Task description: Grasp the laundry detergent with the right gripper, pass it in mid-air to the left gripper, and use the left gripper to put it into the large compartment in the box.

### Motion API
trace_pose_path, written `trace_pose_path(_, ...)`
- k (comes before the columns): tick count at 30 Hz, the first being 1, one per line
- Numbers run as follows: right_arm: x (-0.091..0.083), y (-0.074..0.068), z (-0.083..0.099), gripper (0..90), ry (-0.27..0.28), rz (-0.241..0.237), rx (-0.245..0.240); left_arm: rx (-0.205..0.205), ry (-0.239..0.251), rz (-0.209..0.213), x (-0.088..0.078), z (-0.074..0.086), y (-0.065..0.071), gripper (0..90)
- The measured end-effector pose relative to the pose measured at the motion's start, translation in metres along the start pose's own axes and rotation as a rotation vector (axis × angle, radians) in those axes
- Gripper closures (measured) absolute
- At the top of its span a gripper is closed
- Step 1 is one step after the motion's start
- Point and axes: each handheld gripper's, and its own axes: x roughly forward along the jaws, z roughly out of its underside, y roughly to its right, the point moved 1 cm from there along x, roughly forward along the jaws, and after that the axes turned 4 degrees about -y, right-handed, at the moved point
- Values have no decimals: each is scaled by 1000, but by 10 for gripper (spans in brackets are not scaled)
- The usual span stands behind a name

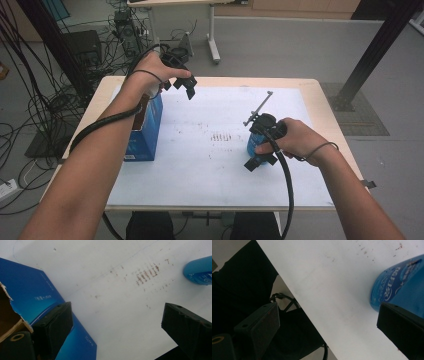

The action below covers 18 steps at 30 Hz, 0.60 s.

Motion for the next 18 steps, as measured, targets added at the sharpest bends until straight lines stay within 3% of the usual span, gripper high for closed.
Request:
trace_pose_path(9,-2,4,21,43,-8,-9,-14,-19,-1,5,2,3,5,107)
trace_pose_path(18,-7,15,39,42,-13,-3,17,-28,3,0,-1,7,9,107)
